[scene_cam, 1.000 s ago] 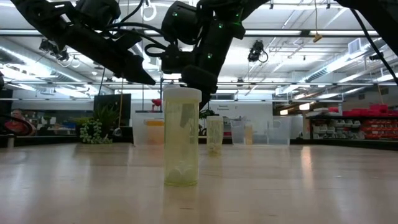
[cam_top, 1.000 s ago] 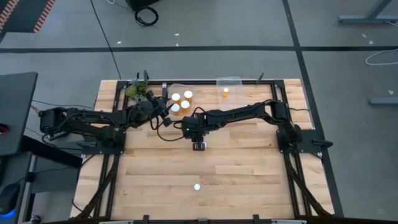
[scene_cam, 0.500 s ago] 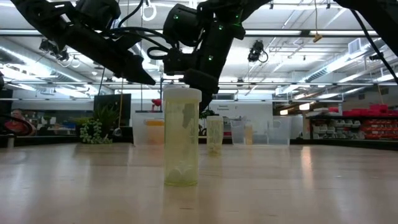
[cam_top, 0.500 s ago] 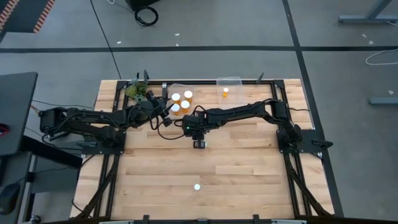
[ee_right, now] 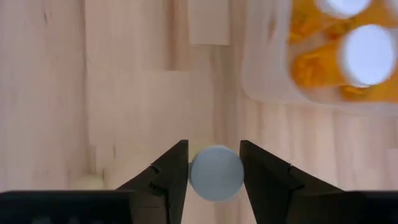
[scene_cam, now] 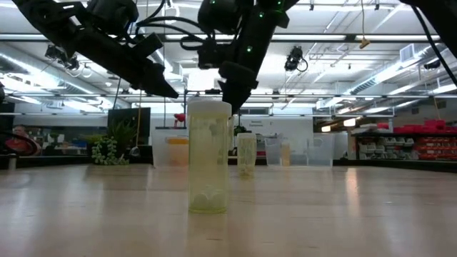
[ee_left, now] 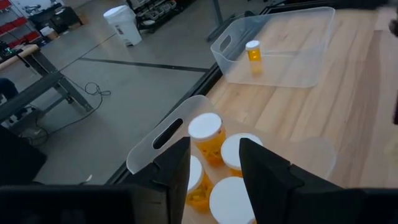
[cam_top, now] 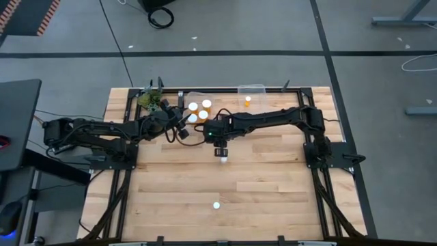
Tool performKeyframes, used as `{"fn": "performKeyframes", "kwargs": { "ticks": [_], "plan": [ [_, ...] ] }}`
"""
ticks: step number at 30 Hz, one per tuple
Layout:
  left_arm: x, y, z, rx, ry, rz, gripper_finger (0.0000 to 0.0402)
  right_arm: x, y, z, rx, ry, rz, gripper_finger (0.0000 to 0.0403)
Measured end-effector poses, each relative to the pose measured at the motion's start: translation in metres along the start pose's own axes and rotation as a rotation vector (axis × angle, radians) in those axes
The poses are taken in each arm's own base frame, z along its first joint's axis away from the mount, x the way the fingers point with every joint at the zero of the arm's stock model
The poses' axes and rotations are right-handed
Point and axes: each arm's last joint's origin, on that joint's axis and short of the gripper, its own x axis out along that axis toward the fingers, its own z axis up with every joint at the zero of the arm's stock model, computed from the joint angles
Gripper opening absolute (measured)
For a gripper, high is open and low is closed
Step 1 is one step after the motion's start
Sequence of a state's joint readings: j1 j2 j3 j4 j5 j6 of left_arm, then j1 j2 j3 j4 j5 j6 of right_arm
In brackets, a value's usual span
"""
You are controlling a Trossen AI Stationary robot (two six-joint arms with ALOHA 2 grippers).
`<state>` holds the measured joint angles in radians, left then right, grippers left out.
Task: Pick and place medicine bottles into bin by pill shape (circle, oval)
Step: Put the small yellow pill bottle into the right transparent bin
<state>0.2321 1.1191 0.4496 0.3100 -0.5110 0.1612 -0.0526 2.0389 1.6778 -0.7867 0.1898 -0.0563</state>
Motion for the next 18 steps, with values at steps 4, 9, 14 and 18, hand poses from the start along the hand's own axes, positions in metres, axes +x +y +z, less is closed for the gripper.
{"fn": "performKeyframes", "kwargs": {
  "ticks": [4, 9, 14, 18],
  "plan": [
    [0.000, 0.000, 0.000, -0.001, 0.000, 0.000, 0.0147, -0.013, -0.010, -0.001, 0.016, -0.009, -0.033, 0.0148],
    [0.000, 0.000, 0.000, 0.001, 0.000, -0.008, 0.0142, -0.027, -0.022, -0.002, 0.022, -0.019, -0.067, 0.0148],
    [0.000, 0.000, 0.000, 0.002, 0.001, -0.011, 0.0148, -0.041, -0.037, -0.004, 0.033, -0.041, -0.101, 0.0148],
    [0.000, -0.001, -0.001, 0.004, 0.004, -0.012, 0.0151, -0.044, -0.051, -0.007, 0.048, -0.027, -0.116, 0.0148]
  ]
}}
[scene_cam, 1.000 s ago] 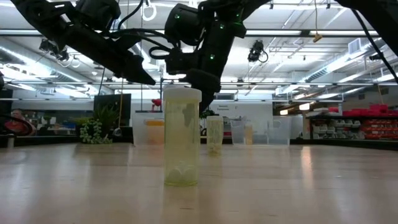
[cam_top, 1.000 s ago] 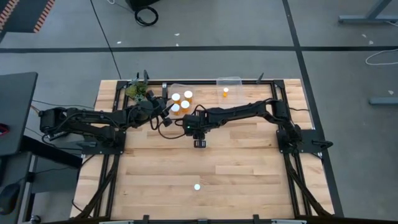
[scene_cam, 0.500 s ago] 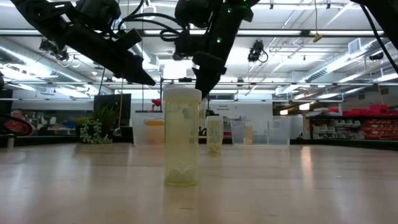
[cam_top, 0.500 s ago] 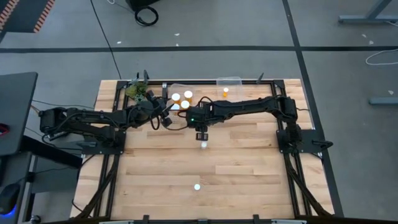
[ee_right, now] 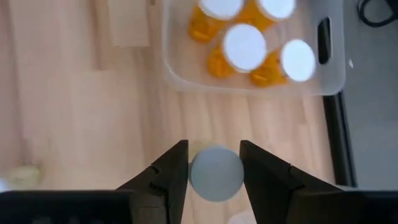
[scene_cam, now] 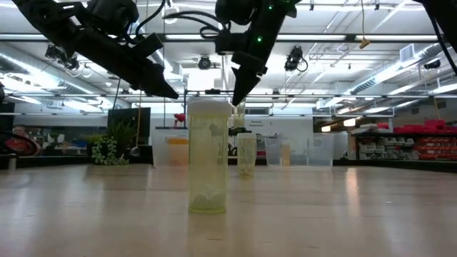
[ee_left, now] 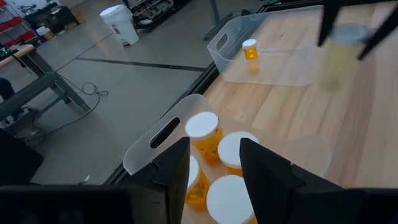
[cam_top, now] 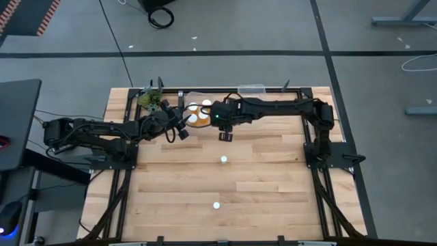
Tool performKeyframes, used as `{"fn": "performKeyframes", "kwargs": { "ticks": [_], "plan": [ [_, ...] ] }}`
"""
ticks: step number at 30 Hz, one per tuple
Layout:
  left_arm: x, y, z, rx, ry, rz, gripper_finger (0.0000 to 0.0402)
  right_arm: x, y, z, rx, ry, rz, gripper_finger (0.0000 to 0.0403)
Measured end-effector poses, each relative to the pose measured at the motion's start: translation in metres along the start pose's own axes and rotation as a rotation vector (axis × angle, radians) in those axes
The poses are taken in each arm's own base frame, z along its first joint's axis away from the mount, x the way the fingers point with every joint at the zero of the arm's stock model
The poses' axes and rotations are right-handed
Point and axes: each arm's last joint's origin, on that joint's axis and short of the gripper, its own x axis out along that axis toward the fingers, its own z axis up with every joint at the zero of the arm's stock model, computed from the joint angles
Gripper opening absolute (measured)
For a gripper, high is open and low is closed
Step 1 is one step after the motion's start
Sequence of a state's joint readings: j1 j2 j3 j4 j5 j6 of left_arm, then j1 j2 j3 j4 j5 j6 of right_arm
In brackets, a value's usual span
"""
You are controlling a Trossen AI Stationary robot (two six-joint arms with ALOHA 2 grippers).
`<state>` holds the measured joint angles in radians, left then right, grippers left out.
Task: Pick and place medicine bottles into bin by pill shape (circle, oval)
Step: Put the small yellow pill bottle into the right transparent bin
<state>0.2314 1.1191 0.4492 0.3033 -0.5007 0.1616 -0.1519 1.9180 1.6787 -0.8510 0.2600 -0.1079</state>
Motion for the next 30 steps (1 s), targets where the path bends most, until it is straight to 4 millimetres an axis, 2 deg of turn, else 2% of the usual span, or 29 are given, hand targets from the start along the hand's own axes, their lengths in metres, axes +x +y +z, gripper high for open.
{"fn": "performKeyframes", "kwargs": {
  "ticks": [12, 30],
  "plan": [
    [0.000, 0.000, -0.001, 0.005, 0.014, -0.002, 0.0150, 0.003, -0.039, -0.016, 0.065, 0.109, -0.031, 0.0148],
    [0.000, 0.000, -0.003, -0.003, 0.029, -0.005, 0.0155, 0.008, -0.070, -0.031, 0.122, 0.199, -0.050, 0.0148]
  ]
}}
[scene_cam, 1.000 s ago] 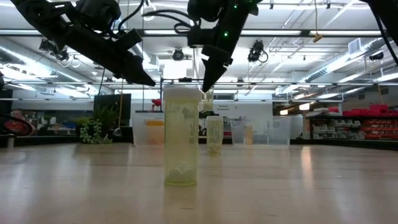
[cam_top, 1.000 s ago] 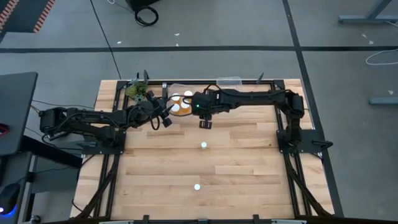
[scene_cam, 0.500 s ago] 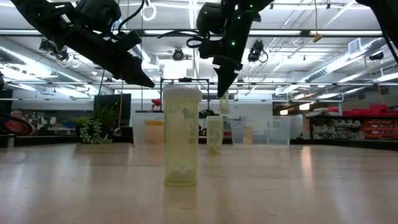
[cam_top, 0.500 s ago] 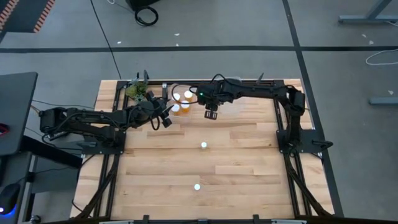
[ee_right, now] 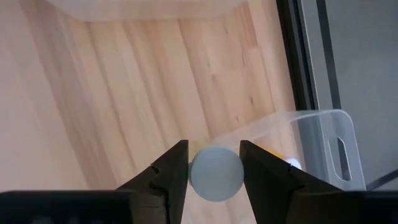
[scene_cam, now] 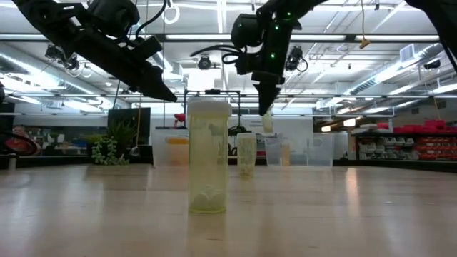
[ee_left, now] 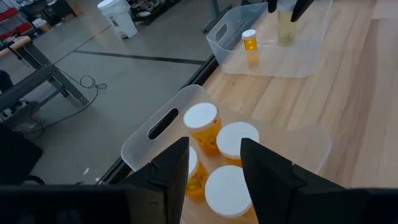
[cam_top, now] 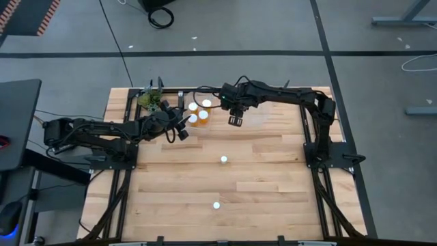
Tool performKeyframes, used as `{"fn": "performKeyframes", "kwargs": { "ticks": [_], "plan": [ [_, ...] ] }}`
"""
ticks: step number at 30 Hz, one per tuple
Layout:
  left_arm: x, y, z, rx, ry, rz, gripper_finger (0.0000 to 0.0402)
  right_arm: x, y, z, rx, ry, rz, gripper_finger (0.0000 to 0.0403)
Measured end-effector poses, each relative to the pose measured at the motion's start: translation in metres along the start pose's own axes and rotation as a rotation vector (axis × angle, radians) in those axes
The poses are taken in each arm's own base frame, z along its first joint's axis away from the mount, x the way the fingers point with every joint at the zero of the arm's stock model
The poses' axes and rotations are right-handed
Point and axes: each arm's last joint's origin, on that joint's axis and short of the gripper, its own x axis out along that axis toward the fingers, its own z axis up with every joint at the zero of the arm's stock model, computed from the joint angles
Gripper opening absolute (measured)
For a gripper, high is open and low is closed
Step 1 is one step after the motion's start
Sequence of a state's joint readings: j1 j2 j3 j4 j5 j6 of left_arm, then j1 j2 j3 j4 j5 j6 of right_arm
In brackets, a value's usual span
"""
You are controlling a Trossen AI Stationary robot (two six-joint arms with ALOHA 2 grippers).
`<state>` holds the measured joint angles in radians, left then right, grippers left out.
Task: Pick and place medicine bottles into bin by pill shape (circle, oval)
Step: Put the small yellow pill bottle into the right transparent bin
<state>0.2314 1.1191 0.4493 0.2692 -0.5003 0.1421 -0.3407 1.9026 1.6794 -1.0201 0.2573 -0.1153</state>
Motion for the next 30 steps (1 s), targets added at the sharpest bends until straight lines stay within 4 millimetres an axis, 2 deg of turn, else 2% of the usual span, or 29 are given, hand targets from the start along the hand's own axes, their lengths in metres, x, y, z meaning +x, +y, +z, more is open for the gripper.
{"fn": "performKeyframes", "kwargs": {
  "ticks": [21, 30],
  "plan": [
    [0.000, 0.000, -0.001, 0.002, 0.007, -0.001, 0.0152, 0.012, -0.052, -0.016, 0.155, 0.089, -0.006, 0.0148],
    [0.000, 0.000, -0.001, 0.001, 0.013, -0.001, 0.0153, 0.017, -0.060, -0.020, 0.220, 0.089, 0.010, 0.0148]
  ]
}}
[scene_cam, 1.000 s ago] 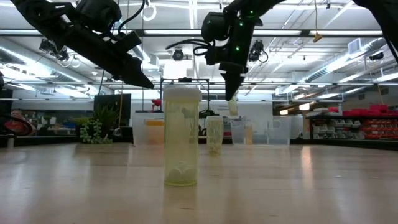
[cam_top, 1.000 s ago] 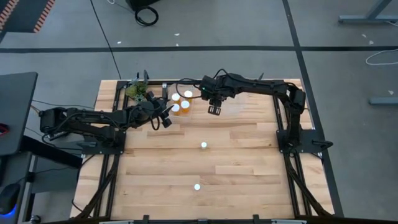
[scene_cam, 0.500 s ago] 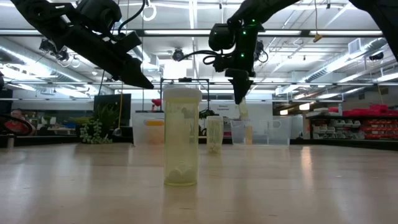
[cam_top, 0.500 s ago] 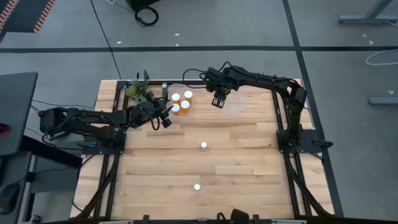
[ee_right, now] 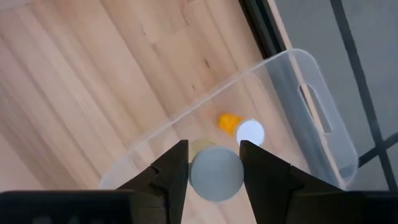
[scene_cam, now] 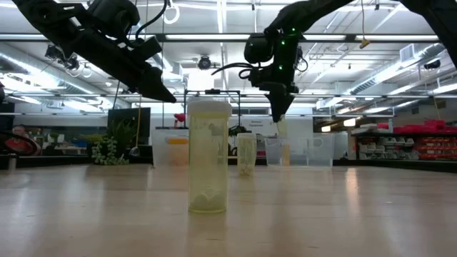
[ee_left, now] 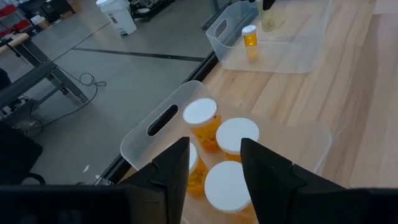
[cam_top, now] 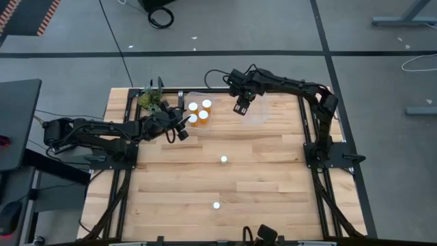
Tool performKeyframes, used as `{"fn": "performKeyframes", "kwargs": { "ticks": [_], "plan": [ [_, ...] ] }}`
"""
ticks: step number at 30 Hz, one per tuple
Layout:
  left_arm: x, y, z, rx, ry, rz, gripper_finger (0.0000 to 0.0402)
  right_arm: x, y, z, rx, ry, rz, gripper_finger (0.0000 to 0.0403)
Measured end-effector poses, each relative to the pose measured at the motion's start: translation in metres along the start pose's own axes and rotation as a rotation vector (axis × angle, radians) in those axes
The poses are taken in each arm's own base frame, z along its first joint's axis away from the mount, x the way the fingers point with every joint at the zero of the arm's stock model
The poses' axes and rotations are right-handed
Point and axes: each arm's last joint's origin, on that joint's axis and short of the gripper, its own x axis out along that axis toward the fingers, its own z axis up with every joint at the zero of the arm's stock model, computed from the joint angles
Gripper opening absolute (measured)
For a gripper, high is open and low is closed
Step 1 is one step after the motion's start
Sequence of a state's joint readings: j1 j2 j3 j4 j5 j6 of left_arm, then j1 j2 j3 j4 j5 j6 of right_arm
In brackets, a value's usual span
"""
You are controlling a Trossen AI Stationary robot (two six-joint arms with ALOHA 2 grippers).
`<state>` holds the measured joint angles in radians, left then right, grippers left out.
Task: Pick and place medicine bottles into bin by pill shape (circle, oval)
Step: Put the small yellow pill bottle into the right transparent bin
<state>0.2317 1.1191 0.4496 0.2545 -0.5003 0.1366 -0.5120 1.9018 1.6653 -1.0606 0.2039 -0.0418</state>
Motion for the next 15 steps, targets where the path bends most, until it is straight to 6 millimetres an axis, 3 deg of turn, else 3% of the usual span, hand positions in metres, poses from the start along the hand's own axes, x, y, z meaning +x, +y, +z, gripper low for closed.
{"fn": "performKeyframes", "kwargs": {
  "ticks": [10, 15],
  "plan": [
    [0.000, 0.000, 0.000, -0.009, -0.001, 0.000, 0.0157, 0.044, 0.008, -0.018, -0.004, 0.018, 0.063, 0.0148],
    [0.000, 0.000, 0.000, -0.015, -0.001, 0.000, 0.0154, 0.055, 0.010, -0.024, 0.000, 0.014, 0.091, 0.0148]
  ]
}}
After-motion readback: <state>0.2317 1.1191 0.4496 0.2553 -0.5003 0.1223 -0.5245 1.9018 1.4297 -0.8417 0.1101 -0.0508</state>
